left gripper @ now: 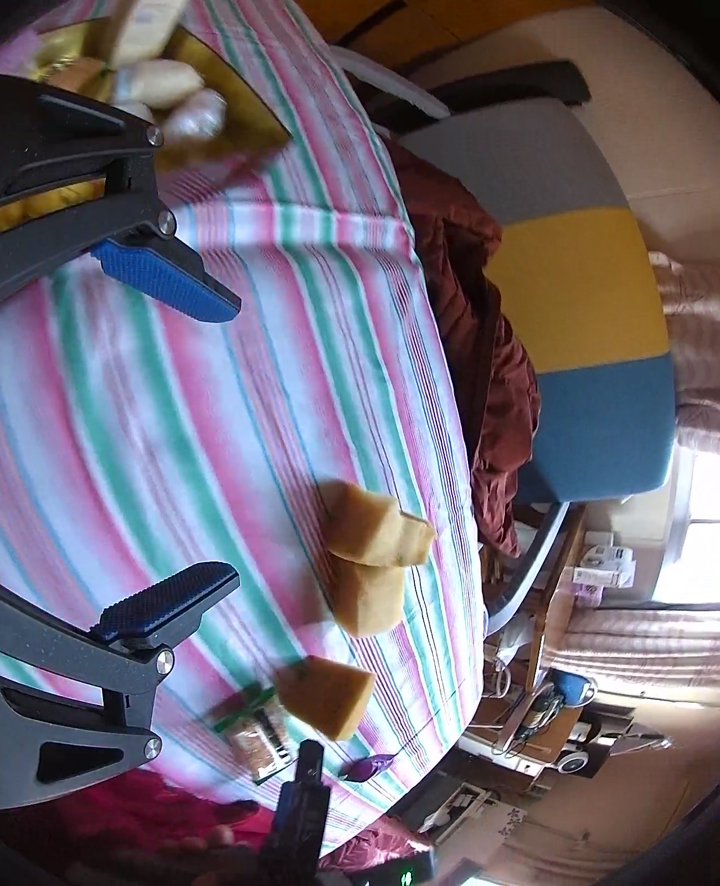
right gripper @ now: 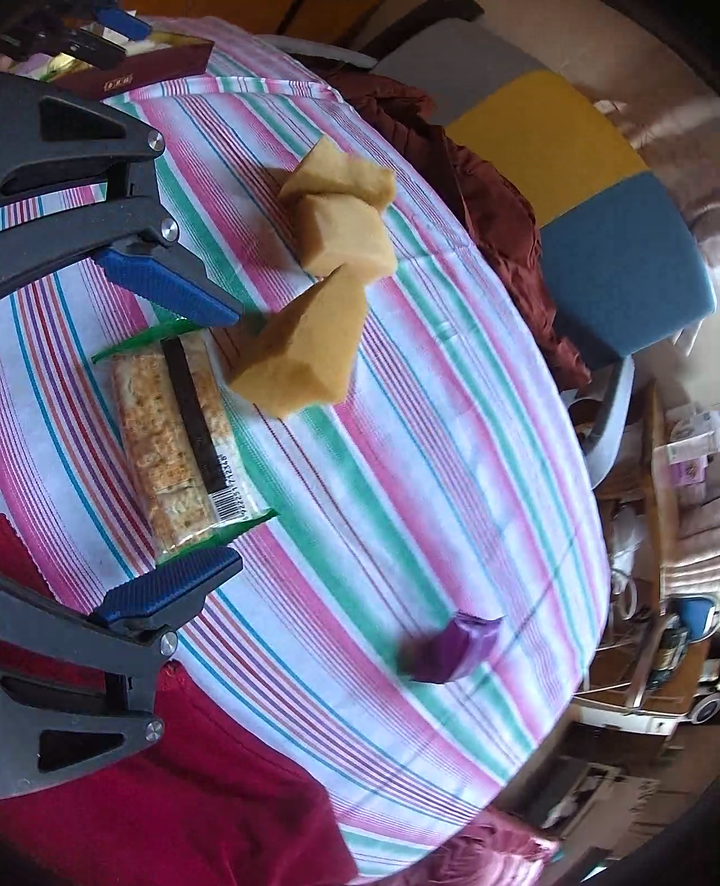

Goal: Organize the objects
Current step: 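Move both tools back toward the yellow sponges and cracker packet, then grasp a yellow sponge with the left tool while the right tool reaches the cracker packet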

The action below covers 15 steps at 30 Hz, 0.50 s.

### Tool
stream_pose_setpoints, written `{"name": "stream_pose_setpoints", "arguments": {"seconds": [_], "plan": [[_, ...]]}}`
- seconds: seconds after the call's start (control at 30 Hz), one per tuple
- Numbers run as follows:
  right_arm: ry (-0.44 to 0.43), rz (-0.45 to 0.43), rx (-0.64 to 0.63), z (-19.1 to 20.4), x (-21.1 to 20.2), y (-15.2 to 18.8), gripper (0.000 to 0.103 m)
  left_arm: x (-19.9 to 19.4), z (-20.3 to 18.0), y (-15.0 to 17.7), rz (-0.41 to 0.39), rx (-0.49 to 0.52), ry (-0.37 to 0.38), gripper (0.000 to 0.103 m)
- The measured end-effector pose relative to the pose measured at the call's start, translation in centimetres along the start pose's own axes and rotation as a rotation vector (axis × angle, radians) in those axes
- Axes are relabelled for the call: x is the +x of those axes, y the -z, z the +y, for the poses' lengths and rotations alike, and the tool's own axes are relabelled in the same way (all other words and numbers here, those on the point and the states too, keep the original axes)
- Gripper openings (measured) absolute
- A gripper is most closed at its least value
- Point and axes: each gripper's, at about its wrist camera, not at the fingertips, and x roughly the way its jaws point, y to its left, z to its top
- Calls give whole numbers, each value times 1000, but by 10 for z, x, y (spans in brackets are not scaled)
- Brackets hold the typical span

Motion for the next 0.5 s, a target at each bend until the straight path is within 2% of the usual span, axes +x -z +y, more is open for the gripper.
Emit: {"name": "stream_pose_setpoints", "arguments": {"seconds": [0.27, 0.5], "plan": [[-38, 33, 22, -3, 7, -1, 83, 59, -36, -46, 13, 139, 17, 90], [-58, 37, 66, -14, 11, -6, 83, 105, -52, -70, 25, 203, 29, 90]]}}
